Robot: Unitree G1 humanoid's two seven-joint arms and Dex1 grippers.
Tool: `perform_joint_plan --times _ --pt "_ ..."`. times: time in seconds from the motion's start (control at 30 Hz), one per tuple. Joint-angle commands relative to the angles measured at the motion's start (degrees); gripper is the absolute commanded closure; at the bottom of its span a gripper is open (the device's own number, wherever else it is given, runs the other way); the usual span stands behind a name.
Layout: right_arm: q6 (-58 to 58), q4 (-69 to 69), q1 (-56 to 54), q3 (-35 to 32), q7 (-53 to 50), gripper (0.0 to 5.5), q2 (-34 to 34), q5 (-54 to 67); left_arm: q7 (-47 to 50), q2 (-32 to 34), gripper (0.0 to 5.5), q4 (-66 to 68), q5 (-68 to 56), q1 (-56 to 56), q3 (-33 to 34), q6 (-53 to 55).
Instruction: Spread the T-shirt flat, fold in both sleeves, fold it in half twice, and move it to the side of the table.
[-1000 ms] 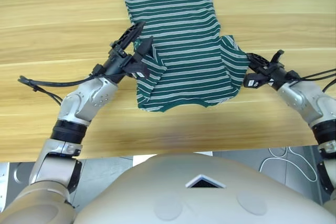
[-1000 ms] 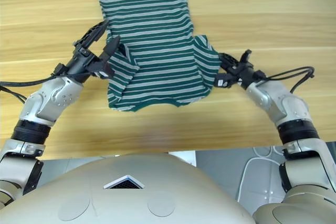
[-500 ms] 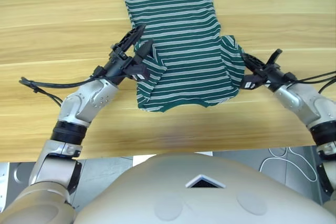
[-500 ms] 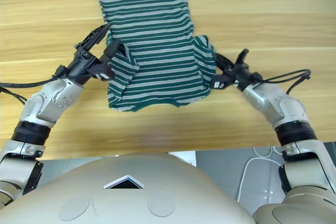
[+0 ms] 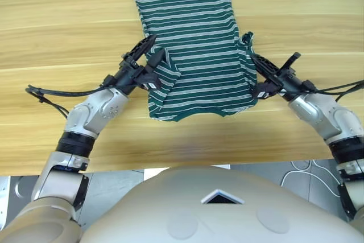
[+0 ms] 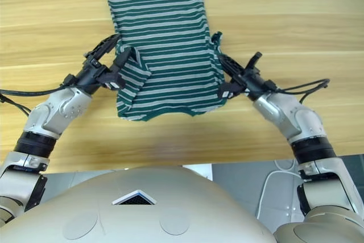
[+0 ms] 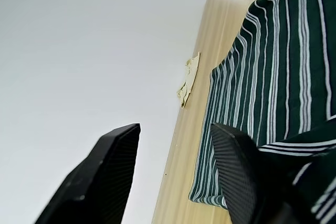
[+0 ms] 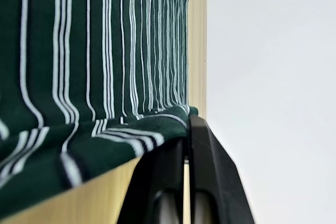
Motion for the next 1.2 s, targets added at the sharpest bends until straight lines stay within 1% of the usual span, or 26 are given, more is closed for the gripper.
perform_joint_plan --times 0.03,0.17,0.53,0.57,0.63,0.73,0.87,1.0,1.07,1.13,1.2 --pt "-1.6 -1.5 -0.2 2.7 2.4 5.48 1.9 -1.0 0.1 0.1 3.00 0.5 0.3 -0.7 -0.6 -0.1" --pt "-2.2 -0.8 -3.0 4.6 3.1 5.48 4.3 -2.3 0.3 -0.4 3.00 1.2 0.4 -1.2 -1.3 -0.1" --pt "-1.0 3.2 -5.9 5.2 2.0 5.48 6.2 -4.2 0.4 -1.1 3.00 1.7 0.5 -1.1 -2.0 -0.3" --pt "-1.0 3.3 -6.0 5.3 2.2 5.21 6.3 -4.2 0.3 -1.1 3.00 1.6 0.6 -1.1 -2.1 -0.4" --pt "-0.8 3.7 -6.1 5.3 2.8 4.91 6.3 -4.0 0.3 -1.1 3.00 1.6 0.6 -1.1 -2.3 -0.4" --pt "-0.9 4.0 -6.1 5.5 3.2 4.28 6.2 -4.0 0.2 -0.9 3.00 1.8 0.5 -1.0 -2.6 -0.5" --pt "-1.8 4.2 -5.7 6.0 3.7 3.57 5.9 -3.9 -2.1 0.0 3.00 3.7 0.9 -0.7 -4.8 -1.6" --pt "-3.5 3.9 -4.9 6.3 6.3 3.57 5.2 -1.8 -8.5 2.1 3.00 5.1 0.2 0.7 -8.8 -4.5" --pt "-4.4 3.2 -4.1 6.0 7.4 3.57 4.7 -0.7 -8.8 3.4 3.00 2.8 -3.7 1.6 -6.5 -6.1" --pt "-6.5 1.1 -2.8 4.3 8.6 3.57 3.6 3.4 -7.6 4.7 3.00 -0.1 -8.3 3.0 -1.8 -6.5" --pt "-8.6 -3.8 -0.7 -2.2 9.7 3.57 0.5 14.4 -6.5 8.3 3.00 -3.4 -13.2 6.1 6.0 -6.0"
